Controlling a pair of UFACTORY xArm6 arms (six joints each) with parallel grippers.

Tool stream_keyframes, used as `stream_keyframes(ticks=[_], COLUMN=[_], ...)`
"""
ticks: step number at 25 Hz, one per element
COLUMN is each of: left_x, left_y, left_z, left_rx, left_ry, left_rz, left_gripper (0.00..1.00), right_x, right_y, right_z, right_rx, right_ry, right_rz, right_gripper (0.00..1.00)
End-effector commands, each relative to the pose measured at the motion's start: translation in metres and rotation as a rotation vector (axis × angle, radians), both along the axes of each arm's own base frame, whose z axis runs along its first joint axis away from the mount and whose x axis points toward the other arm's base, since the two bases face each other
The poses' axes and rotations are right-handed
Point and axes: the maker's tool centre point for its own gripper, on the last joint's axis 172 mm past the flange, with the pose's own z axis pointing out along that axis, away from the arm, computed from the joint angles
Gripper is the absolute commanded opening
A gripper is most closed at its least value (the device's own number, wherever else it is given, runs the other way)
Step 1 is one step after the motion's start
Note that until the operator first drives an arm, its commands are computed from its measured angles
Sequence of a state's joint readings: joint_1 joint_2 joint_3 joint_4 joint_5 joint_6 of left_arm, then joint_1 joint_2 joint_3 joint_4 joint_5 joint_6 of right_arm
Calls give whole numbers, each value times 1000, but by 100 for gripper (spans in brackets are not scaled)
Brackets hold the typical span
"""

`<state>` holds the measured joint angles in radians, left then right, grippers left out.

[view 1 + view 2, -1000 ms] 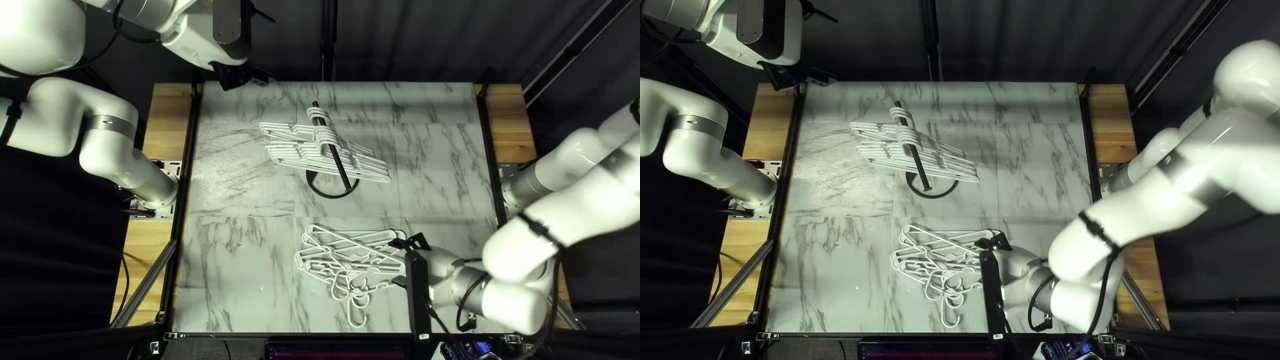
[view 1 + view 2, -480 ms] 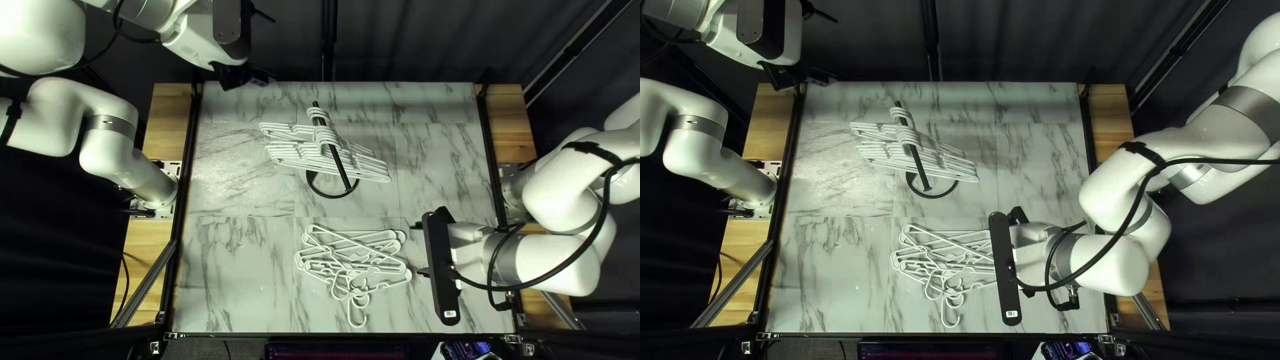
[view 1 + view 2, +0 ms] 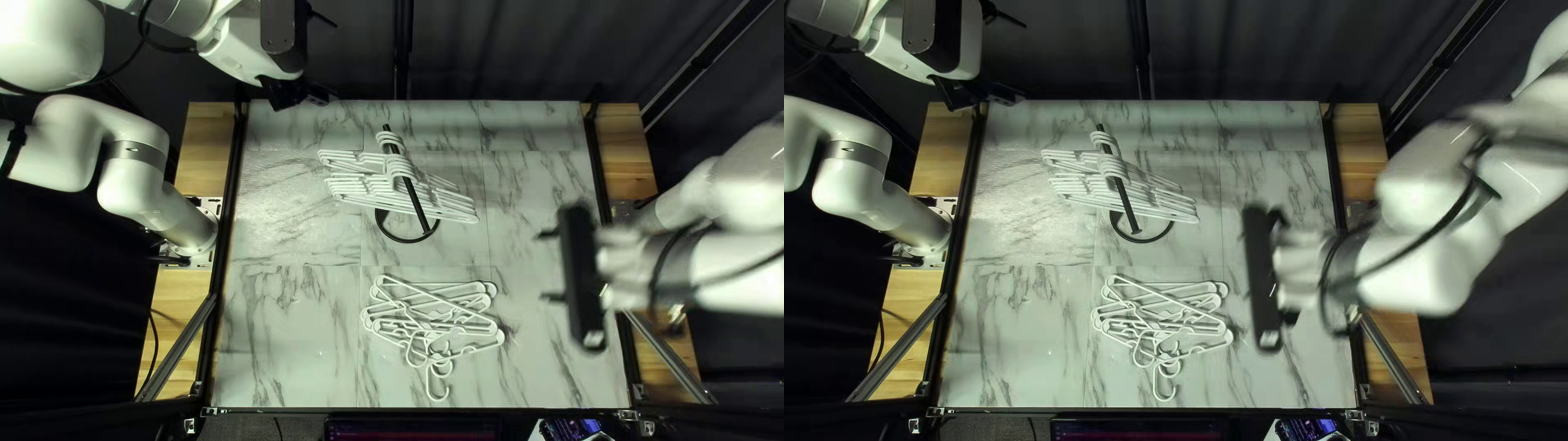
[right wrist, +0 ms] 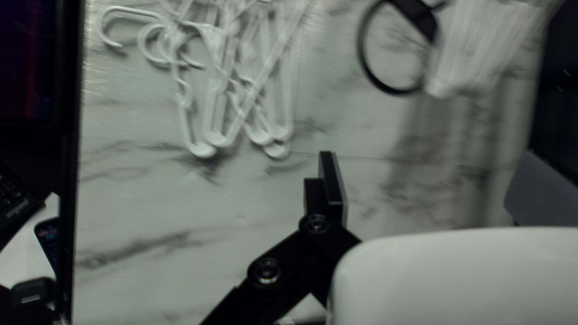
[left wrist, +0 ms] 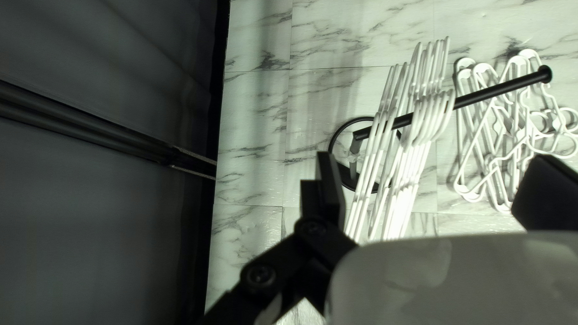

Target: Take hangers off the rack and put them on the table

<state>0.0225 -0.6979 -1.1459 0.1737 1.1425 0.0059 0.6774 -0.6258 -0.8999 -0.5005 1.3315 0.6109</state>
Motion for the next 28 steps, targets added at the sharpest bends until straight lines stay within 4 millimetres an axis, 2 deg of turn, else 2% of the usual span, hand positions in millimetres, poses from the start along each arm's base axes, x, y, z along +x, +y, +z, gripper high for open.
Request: stream_keyframes(ticks=[1,4,14,15,16,17,22,24,26,28], left_x=[0,0,0,0,0,0,0,0,0,0], left_y=[0,0,0,0,0,0,0,0,0,0], left_z=[0,0,0,0,0,0,0,0,0,0], left_rx=[0,0,0,0,0,0,0,0,0,0], left_ry=[0,0,0,0,0,0,0,0,0,0], left_rz=[0,0,0,0,0,0,0,0,0,0], left_gripper=[100,100,100,100,100,100,100,100,100,100], right_x=[-16,-16,-16,-11,-2,0,-4,4,19,20], right_y=[-68,-82,-82,-85,-95,-102,-135,-146,-151,-151], right_z=[47,54,57,64,86,101,174,188,184,184], right_rx=[45,81,80,90,109,125,220,266,299,303], right_ry=[0,8,7,-2,-33,-58,-201,-255,-281,-284], right_rz=[-79,-116,-99,-81,-65,-61,-134,-202,-238,-241], right_gripper=[100,100,100,100,100,100,100,100,100,100])
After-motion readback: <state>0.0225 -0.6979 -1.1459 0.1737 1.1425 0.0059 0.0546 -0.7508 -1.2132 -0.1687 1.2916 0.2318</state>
